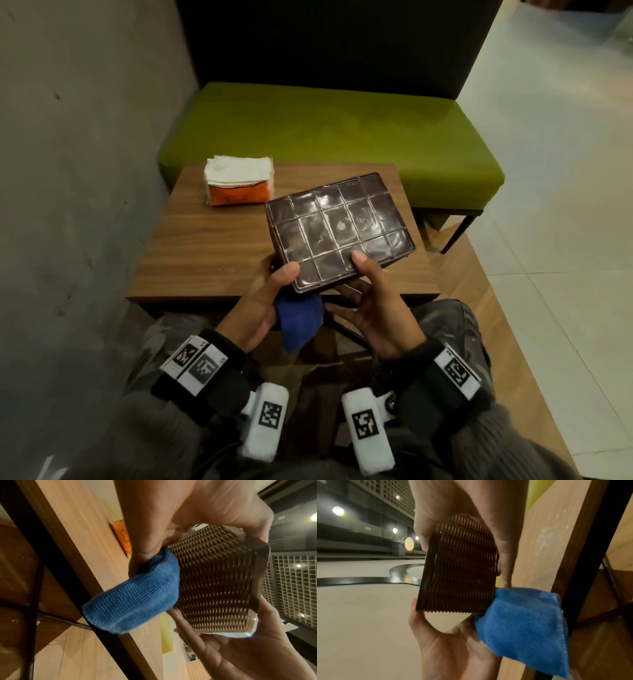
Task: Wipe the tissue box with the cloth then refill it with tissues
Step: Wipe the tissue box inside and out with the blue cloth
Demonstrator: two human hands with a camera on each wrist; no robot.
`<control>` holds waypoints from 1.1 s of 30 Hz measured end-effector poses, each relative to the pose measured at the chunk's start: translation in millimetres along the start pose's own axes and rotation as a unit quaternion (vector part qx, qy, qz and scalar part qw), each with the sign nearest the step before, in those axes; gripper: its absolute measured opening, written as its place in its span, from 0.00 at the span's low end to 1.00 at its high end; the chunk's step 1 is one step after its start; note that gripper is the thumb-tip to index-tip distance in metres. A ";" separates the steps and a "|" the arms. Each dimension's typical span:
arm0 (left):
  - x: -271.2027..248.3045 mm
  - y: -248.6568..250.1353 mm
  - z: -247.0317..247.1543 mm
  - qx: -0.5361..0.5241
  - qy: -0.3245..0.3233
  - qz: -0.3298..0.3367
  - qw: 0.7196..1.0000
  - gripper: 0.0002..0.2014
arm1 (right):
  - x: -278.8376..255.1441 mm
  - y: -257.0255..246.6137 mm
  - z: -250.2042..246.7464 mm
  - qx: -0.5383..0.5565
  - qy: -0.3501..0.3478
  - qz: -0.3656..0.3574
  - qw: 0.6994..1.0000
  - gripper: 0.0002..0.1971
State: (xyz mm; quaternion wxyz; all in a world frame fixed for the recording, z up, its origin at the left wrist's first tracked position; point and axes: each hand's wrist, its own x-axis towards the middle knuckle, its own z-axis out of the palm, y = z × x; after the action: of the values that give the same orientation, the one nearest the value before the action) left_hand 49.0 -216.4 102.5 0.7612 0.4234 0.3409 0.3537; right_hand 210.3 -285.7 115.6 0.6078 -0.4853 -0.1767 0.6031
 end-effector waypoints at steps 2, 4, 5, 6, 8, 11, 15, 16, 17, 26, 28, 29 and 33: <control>1.2 -4.0 -4.1 0.006 0.001 0.002 1.000 0.50 | 0.2 -3.8 -3.8 0.001 0.006 0.003 1.000 0.32; 0.7 -6.9 -11.9 0.046 0.045 0.035 0.997 0.41 | 1.0 -6.2 -9.6 0.019 0.033 -0.017 0.999 0.34; 0.5 -7.3 -17.6 0.090 0.096 0.061 0.989 0.34 | 1.6 -8.1 -12.4 0.026 0.052 -0.037 0.998 0.38; -0.4 -5.2 -22.6 0.141 0.157 0.091 0.973 0.26 | 2.5 -10.4 -15.6 0.025 0.074 -0.060 0.995 0.42; -5.1 4.8 -26.6 0.221 0.237 0.159 0.932 0.20 | 4.4 -14.6 -21.4 -0.007 0.111 -0.100 0.989 0.48; -18.0 22.3 -6.2 0.291 0.197 0.305 0.885 0.21 | 6.3 -15.8 -22.4 -0.057 0.126 -0.112 0.984 0.49; -29.0 18.2 23.1 0.502 -0.001 0.428 0.752 0.18 | 7.1 -12.9 -9.6 -0.078 0.133 -0.099 0.983 0.50; -26.4 15.2 20.9 0.542 -0.035 0.437 0.717 0.18 | 6.9 -12.2 -7.8 -0.080 0.141 -0.106 0.981 0.51; -22.4 15.2 17.4 0.558 -0.042 0.433 0.707 0.18 | 5.7 -12.0 -7.2 -0.085 0.151 -0.117 0.978 0.50; -27.5 9.2 20.9 0.592 -0.072 0.413 0.688 0.18 | -1.6 -11.4 -2.9 -0.106 0.192 -0.143 0.965 0.48; -20.5 14.7 14.9 0.547 -0.031 0.392 0.739 0.17 | -2.6 -10.7 -3.2 -0.117 0.189 -0.148 0.964 0.47; -15.5 18.5 11.6 0.512 0.014 0.387 0.767 0.15 | -3.7 -10.5 -2.5 -0.118 0.185 -0.148 0.964 0.48; -23.2 16.7 20.6 0.536 -0.015 0.390 0.749 0.16 | -3.8 -13.2 -1.7 -0.105 0.192 -0.150 0.964 0.49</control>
State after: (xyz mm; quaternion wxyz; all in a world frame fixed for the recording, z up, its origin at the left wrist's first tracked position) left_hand 49.7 -237.4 130.8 0.2101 0.8633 0.2683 0.3723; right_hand 218.3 -287.2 126.8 0.6596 -0.6211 -0.1901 0.3782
